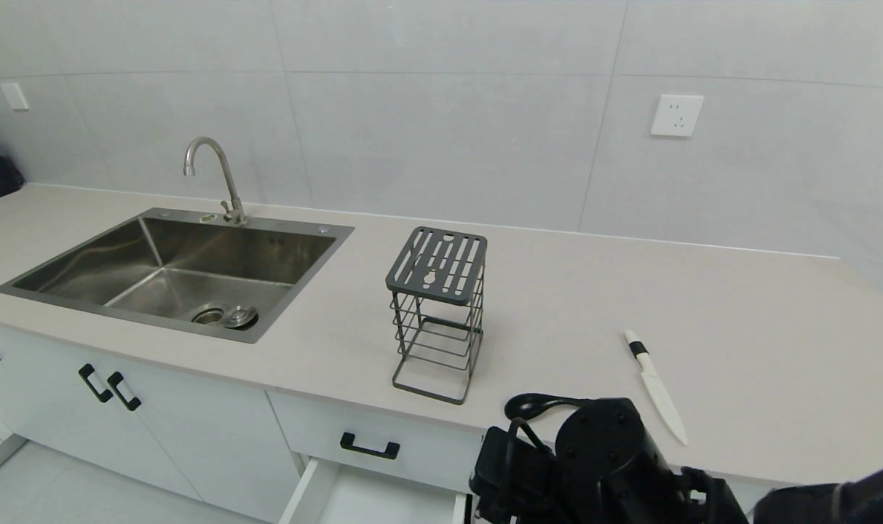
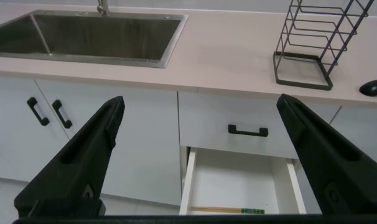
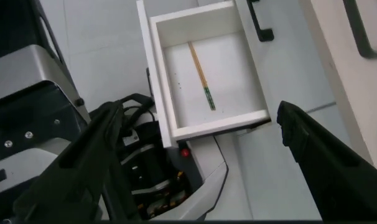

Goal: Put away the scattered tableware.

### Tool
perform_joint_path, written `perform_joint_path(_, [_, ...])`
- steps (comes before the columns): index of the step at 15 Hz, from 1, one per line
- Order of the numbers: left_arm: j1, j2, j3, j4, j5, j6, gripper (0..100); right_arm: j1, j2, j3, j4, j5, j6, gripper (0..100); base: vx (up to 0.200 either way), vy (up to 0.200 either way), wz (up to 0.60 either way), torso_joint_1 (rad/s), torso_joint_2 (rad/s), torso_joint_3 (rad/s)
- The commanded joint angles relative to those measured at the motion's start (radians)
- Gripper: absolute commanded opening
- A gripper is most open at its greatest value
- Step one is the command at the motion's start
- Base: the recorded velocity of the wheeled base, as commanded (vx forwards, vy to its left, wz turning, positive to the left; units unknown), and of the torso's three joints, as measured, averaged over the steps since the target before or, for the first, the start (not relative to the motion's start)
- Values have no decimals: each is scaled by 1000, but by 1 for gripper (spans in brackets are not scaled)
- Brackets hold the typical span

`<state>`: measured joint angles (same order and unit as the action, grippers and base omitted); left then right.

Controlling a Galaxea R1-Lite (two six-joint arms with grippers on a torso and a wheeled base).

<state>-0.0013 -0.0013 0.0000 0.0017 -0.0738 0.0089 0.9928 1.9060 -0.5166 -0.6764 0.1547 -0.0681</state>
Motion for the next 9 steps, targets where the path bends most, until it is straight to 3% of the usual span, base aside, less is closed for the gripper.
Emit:
perform_joint_path(1, [0,1,0,0,0,0,100,-57,-24,52,-17,5,1,100,0,0,0,0,0,0])
perform_joint_path(9, [0,1,0,0,0,0,100,-172,-179,139,-17,5,4,100,0,0,0,0,0,0])
